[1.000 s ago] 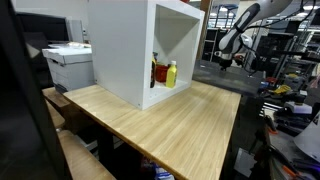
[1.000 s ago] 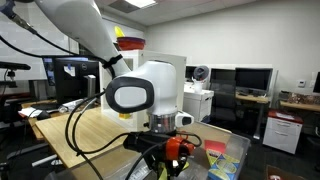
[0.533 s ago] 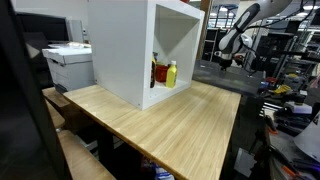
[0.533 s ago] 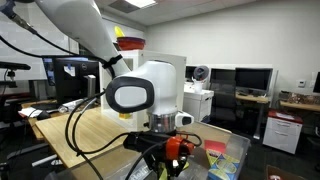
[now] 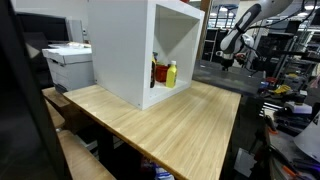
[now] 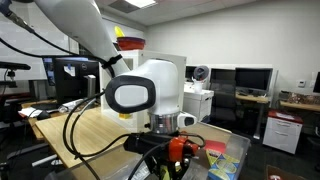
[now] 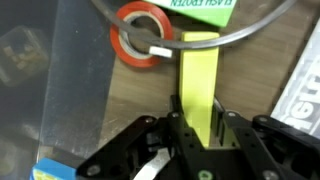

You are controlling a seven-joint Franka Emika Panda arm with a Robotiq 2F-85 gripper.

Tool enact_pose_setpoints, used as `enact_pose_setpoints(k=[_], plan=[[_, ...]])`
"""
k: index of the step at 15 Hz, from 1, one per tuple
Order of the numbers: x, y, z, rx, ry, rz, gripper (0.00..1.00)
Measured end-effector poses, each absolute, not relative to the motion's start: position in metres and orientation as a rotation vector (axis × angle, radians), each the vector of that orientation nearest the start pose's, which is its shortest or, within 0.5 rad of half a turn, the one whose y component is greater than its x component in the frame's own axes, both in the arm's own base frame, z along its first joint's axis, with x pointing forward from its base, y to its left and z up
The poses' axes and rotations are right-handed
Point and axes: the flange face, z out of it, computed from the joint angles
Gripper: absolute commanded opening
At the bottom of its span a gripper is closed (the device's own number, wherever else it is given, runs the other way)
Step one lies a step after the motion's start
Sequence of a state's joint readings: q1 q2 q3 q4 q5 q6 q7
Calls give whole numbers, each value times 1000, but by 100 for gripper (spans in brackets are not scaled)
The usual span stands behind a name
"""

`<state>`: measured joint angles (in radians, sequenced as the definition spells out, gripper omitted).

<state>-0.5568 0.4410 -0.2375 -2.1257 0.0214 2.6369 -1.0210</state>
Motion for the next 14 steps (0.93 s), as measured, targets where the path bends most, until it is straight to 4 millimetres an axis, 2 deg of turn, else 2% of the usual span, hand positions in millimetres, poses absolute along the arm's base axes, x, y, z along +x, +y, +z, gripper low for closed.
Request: enact_pose_setpoints(k=[8, 14], plan=[[411, -433, 227, -3251, -436, 100, 7], [420, -432, 234, -3257, -472, 101, 7]])
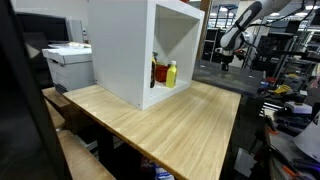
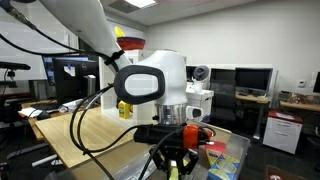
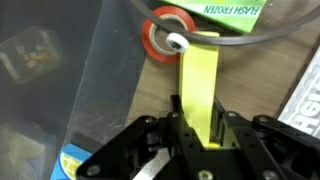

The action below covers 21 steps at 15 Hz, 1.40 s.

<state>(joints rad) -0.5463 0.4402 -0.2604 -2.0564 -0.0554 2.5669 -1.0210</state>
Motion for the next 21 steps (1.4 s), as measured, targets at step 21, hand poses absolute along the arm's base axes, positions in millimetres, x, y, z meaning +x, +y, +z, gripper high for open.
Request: enact_pose_setpoints(k=[21], plan=[[444, -432, 296, -3284, -524, 48, 7]])
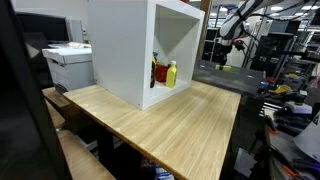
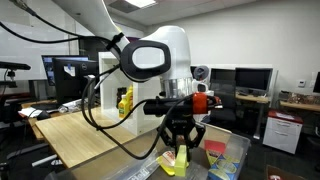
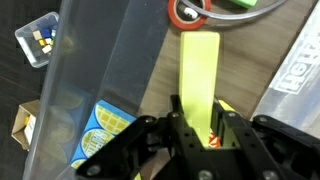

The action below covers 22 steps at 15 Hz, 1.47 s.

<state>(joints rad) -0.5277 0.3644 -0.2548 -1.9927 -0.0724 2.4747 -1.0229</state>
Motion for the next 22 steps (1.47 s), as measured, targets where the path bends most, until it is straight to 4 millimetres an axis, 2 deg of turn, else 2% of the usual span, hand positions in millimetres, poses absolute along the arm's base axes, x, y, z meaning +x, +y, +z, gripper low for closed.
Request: enact_pose_setpoints(k=[3, 9, 22], plan=[[444, -436, 314, -3302, -528, 36, 7], [447, -437, 335, -3322, -547, -2, 7], [466, -407, 369, -3297, -664, -26, 7]])
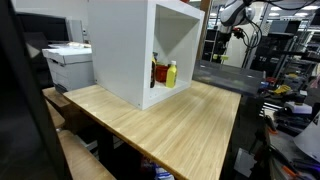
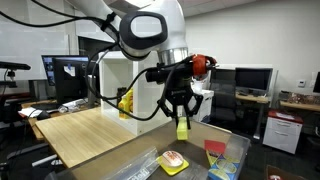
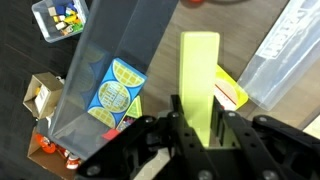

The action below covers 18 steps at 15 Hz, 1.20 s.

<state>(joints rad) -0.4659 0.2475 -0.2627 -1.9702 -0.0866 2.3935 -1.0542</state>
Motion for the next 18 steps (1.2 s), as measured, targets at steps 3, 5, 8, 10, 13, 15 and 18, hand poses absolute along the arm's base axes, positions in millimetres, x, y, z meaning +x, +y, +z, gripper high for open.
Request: enact_pose_setpoints(k=[3, 5, 8, 10, 13, 15, 18], plan=[[469, -397, 384, -3290, -715, -45, 7], [470, -392, 395, -3282, -750, -54, 7], [470, -386, 405, -3280, -782, -73, 7], [469, -382, 410, -3278, -796, -83, 7], [466, -378, 410, -3265, -830, -82, 29], [466, -378, 410, -3264, -834, -82, 29], [466, -377, 410, -3264, -834, -82, 29]])
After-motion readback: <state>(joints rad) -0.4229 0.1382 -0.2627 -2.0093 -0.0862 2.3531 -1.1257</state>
